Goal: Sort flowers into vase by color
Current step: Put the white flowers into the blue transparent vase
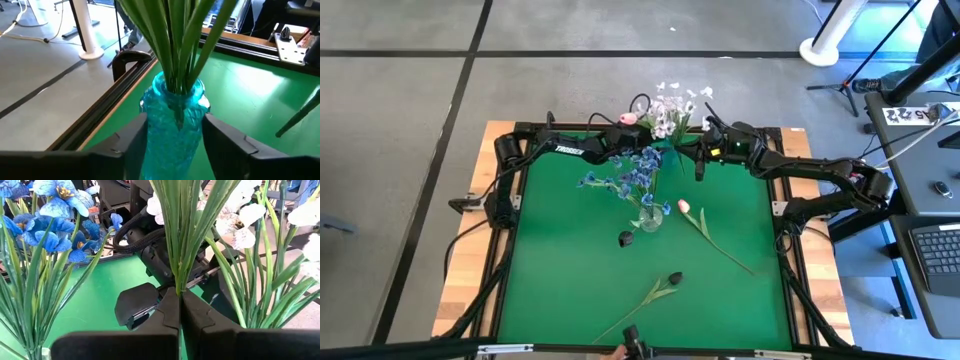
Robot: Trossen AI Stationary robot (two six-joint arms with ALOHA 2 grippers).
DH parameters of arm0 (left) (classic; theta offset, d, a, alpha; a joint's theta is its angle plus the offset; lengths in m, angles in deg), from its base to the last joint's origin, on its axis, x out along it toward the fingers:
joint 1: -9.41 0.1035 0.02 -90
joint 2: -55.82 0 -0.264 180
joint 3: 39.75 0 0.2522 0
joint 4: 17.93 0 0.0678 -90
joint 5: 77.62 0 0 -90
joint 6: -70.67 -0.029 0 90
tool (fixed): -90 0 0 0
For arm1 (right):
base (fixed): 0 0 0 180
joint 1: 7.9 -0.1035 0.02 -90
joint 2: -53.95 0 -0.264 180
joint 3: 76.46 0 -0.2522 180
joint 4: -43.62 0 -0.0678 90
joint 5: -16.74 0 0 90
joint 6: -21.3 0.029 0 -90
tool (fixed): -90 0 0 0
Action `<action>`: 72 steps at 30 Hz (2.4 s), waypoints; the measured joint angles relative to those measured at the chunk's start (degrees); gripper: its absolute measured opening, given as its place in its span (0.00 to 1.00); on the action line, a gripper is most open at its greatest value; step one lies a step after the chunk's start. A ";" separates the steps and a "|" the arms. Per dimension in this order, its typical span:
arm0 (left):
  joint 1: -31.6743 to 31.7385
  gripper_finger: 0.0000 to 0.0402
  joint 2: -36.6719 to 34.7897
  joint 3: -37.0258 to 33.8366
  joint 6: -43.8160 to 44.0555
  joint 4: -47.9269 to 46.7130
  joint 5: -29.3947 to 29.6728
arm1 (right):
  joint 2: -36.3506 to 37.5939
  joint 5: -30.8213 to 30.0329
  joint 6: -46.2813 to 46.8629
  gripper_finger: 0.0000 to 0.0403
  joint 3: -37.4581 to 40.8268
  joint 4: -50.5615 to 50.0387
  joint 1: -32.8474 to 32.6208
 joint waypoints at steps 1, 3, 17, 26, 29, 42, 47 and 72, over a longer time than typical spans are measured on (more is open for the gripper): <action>-0.10 0.42 -0.01 0.01 0.01 -0.48 0.03 | 0.00 0.00 0.02 0.00 0.00 0.00 0.00; -0.37 0.37 0.00 -0.01 -0.01 -2.68 0.03 | 0.01 0.01 0.02 0.00 0.00 -0.02 0.00; -1.83 0.31 -0.35 -0.12 0.03 -9.08 1.47 | 8.30 -10.13 -2.35 0.00 0.00 -10.83 0.03; -1.81 0.36 -7.86 -0.09 -2.66 -16.14 3.68 | 15.37 -25.56 -2.20 0.00 2.41 -15.76 0.73; -1.60 0.36 -10.32 -0.09 -3.04 -18.94 3.93 | 16.95 -25.46 -1.44 0.00 5.16 -11.63 1.64; -0.63 0.36 -12.51 -4.69 -1.65 -19.85 5.90 | 22.57 -35.60 -0.52 0.00 10.03 -5.86 2.21; 0.03 0.36 -12.51 -4.72 -0.82 -14.96 4.66 | 16.07 -35.37 3.95 0.00 10.03 -6.27 6.37; 2.33 0.50 -8.40 -4.72 2.14 -9.47 -1.37 | -24.66 -12.58 11.98 0.00 -3.81 11.08 10.64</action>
